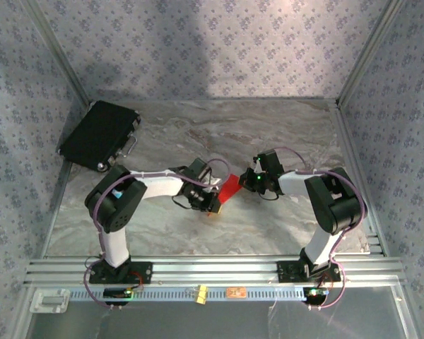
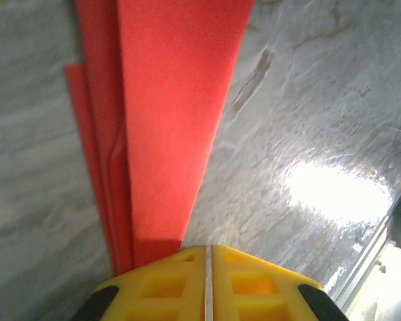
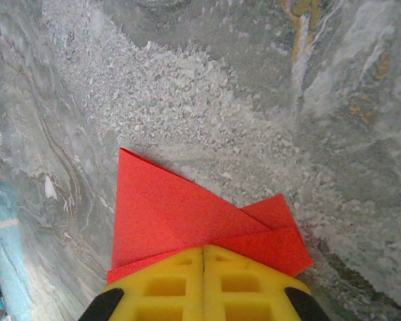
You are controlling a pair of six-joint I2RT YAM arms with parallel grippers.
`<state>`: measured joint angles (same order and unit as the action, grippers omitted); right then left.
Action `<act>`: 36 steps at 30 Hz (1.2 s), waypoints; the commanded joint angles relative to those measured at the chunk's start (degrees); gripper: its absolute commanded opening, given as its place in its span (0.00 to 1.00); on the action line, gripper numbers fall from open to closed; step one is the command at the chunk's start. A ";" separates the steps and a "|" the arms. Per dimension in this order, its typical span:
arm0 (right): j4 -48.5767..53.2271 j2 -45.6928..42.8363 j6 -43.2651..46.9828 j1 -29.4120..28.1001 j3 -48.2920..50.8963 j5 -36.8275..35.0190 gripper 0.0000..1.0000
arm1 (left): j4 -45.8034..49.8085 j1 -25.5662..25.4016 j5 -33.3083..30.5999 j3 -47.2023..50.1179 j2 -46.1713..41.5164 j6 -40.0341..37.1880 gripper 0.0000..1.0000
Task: Fold a paper plane with a square sheet of paper (pick it up from the middle)
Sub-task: Fold the wing for the fifth time at the center of the table.
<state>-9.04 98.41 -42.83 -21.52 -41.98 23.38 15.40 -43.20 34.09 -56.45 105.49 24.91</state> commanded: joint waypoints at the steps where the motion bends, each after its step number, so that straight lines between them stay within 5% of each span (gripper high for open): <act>1: 5.49 1.56 -0.15 0.27 1.61 -3.51 0.05 | 2.53 0.89 -0.97 1.73 -2.41 -0.38 0.10; 9: 5.48 1.26 -0.18 0.31 1.28 -3.18 0.05 | -3.51 2.43 1.95 2.64 -8.90 0.23 0.04; 18: 5.48 1.26 -0.30 0.17 0.67 -2.83 0.05 | -1.52 3.39 4.65 -5.10 1.00 -1.39 0.06; 27: 5.08 -1.26 0.55 -0.14 -2.23 -0.76 0.08 | -2.37 3.34 0.67 1.48 4.54 0.42 0.03; 36: 0.70 -5.59 -2.58 -8.02 0.41 -2.17 0.09 | -2.83 3.34 -0.94 1.95 4.37 0.93 0.01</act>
<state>-6.87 93.17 -43.38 -27.11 -42.87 22.22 9.17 -39.64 37.69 -56.77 108.47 25.58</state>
